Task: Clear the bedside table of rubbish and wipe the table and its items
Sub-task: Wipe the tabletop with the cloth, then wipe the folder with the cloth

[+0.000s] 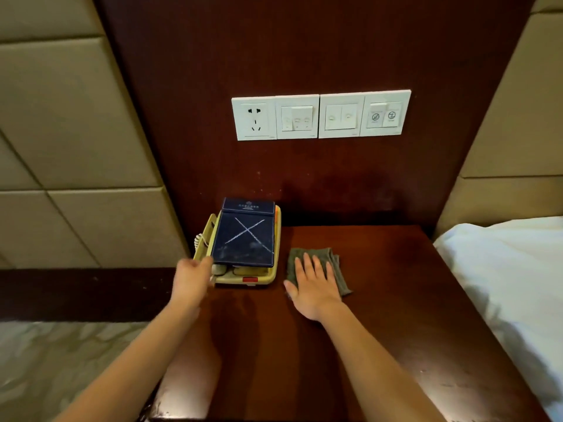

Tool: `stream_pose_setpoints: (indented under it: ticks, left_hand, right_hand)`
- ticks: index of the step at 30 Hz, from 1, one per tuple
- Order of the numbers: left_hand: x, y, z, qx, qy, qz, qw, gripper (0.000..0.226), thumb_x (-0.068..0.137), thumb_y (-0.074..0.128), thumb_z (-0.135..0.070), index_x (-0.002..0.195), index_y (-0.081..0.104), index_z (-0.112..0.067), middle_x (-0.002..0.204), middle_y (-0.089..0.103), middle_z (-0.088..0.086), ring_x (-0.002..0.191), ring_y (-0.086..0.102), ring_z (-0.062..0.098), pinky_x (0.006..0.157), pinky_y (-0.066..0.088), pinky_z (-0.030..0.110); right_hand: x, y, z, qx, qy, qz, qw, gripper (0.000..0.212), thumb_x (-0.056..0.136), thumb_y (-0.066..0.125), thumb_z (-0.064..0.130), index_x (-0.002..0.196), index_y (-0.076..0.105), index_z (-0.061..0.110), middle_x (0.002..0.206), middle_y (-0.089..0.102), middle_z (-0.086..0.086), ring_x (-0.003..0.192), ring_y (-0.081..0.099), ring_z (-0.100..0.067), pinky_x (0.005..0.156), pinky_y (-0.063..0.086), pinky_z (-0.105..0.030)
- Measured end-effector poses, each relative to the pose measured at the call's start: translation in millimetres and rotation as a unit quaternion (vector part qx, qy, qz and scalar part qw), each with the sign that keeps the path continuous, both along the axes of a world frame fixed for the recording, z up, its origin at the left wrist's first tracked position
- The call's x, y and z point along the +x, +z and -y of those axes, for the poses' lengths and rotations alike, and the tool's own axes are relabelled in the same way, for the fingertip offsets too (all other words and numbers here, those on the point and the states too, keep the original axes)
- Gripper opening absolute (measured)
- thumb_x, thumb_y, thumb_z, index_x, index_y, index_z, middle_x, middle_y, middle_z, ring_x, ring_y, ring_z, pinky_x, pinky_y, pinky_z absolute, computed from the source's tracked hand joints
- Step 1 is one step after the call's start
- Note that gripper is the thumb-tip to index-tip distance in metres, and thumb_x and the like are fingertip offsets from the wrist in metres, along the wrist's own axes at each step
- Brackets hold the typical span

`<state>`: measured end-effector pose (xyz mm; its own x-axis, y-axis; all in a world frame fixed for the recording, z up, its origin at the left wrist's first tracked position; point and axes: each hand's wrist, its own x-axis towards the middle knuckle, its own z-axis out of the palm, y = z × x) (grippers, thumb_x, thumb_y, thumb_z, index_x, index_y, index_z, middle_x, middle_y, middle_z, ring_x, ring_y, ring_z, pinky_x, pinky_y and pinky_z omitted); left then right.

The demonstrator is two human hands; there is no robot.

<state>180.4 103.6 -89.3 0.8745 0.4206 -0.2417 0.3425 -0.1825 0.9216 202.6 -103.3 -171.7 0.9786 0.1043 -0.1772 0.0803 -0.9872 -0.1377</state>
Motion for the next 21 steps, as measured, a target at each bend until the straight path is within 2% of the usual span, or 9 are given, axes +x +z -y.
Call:
stream_pose_setpoints:
  ticks: [2, 3, 5, 7, 9, 12, 16, 19, 21]
  left_hand:
    - [1.1, 1.9, 0.5, -0.147, -0.041, -0.145, 0.978, 0.029, 0.095, 0.051, -0.032, 0.09, 0.053, -0.004, 0.082, 0.059, 0.01, 0.069, 0.055, 0.019, 0.058, 0.04, 0.03]
    - [1.0, 0.7, 2.5, -0.201, -0.053, -0.173, 0.963, 0.031, 0.095, 0.05, -0.033, 0.088, 0.053, -0.003, 0.086, 0.062, 0.011, 0.074, 0.058, 0.021, 0.061, 0.042, 0.031]
    - [3.9, -2.3, 8.0, -0.249, -0.052, -0.161, 0.954, 0.031, 0.096, 0.05, -0.032, 0.1, 0.053, -0.001, 0.097, 0.065, 0.012, 0.087, 0.062, 0.023, 0.071, 0.046, 0.032]
    - [6.0, -3.4, 14.1, -0.268, -0.025, -0.128, 0.955, 0.035, 0.097, 0.049, -0.027, 0.119, 0.051, -0.001, 0.115, 0.063, 0.015, 0.106, 0.061, 0.027, 0.085, 0.048, 0.036]
    - [7.8, -2.1, 19.1, -0.298, -0.005, -0.119, 0.947, 0.037, 0.097, 0.049, -0.024, 0.127, 0.048, -0.001, 0.126, 0.059, 0.016, 0.117, 0.057, 0.028, 0.096, 0.044, 0.037]
    - [9.7, 2.6, 26.3, -0.354, 0.0, -0.125, 0.927, 0.042, 0.098, 0.048, -0.022, 0.135, 0.041, -0.003, 0.135, 0.053, 0.017, 0.12, 0.055, 0.027, 0.099, 0.043, 0.036]
    - [13.3, 6.1, 36.6, -0.341, 0.03, -0.143, 0.929, 0.047, 0.095, 0.054, -0.025, 0.136, 0.042, -0.006, 0.134, 0.055, 0.014, 0.118, 0.057, 0.026, 0.092, 0.046, 0.035]
    - [15.8, 6.3, 38.9, -0.326, 0.059, -0.131, 0.935, 0.048, 0.093, 0.057, -0.026, 0.136, 0.046, -0.009, 0.132, 0.057, 0.01, 0.117, 0.058, 0.024, 0.088, 0.046, 0.033]
    - [18.6, 7.4, 39.8, -0.332, 0.066, -0.118, 0.934, 0.044, 0.096, 0.051, -0.025, 0.138, 0.045, -0.011, 0.135, 0.055, 0.008, 0.119, 0.056, 0.022, 0.09, 0.044, 0.031]
  right_hand:
    - [-4.3, -0.3, 3.1, 0.005, 0.008, -0.001, 1.0, 0.066, 0.1, 0.011, 0.052, 0.152, -0.006, 0.017, 0.16, -0.014, -0.005, 0.146, -0.016, -0.022, 0.117, -0.012, -0.044]
    - [-6.7, -0.5, 3.9, 0.007, 0.012, 0.001, 1.0, 0.065, 0.099, 0.011, 0.052, 0.153, -0.006, 0.018, 0.16, -0.014, -0.004, 0.146, -0.016, -0.022, 0.116, -0.012, -0.044]
    - [-11.8, -0.7, 4.1, 0.011, 0.019, 0.001, 1.0, 0.066, 0.098, 0.008, 0.055, 0.153, -0.006, 0.019, 0.16, -0.014, -0.003, 0.146, -0.016, -0.02, 0.116, -0.013, -0.043]
    - [-16.6, -0.1, 5.1, 0.01, 0.028, -0.002, 1.0, 0.077, 0.088, -0.005, 0.064, 0.152, -0.006, 0.021, 0.16, -0.013, -0.001, 0.146, -0.016, -0.019, 0.116, -0.013, -0.042]
    - [-19.6, -0.3, 8.5, 0.011, 0.035, 0.0, 0.999, 0.085, 0.08, -0.011, 0.069, 0.152, -0.005, 0.023, 0.16, -0.012, 0.0, 0.146, -0.016, -0.018, 0.115, -0.013, -0.041]
    - [-22.6, -1.0, 11.7, 0.016, 0.041, 0.001, 0.999, 0.068, 0.096, 0.01, 0.06, 0.152, -0.005, 0.025, 0.16, -0.012, 0.0, 0.146, -0.016, -0.017, 0.116, -0.013, -0.041]
    - [-27.6, -1.2, 14.4, 0.02, 0.049, -0.003, 0.999, 0.068, 0.096, 0.011, 0.061, 0.152, -0.006, 0.027, 0.16, -0.013, 0.001, 0.146, -0.016, -0.017, 0.117, -0.013, -0.041]
    - [-34.5, -1.6, 17.0, 0.027, 0.059, 0.004, 0.998, 0.093, 0.072, -0.012, 0.074, 0.152, -0.005, 0.028, 0.16, -0.013, 0.001, 0.146, -0.016, -0.017, 0.116, -0.013, -0.041]
    - [-39.5, -2.7, 18.6, 0.034, 0.061, 0.01, 0.998, 0.109, 0.054, -0.023, 0.073, 0.152, -0.005, 0.028, 0.16, -0.012, 0.002, 0.146, -0.015, -0.016, 0.116, -0.013, -0.04]
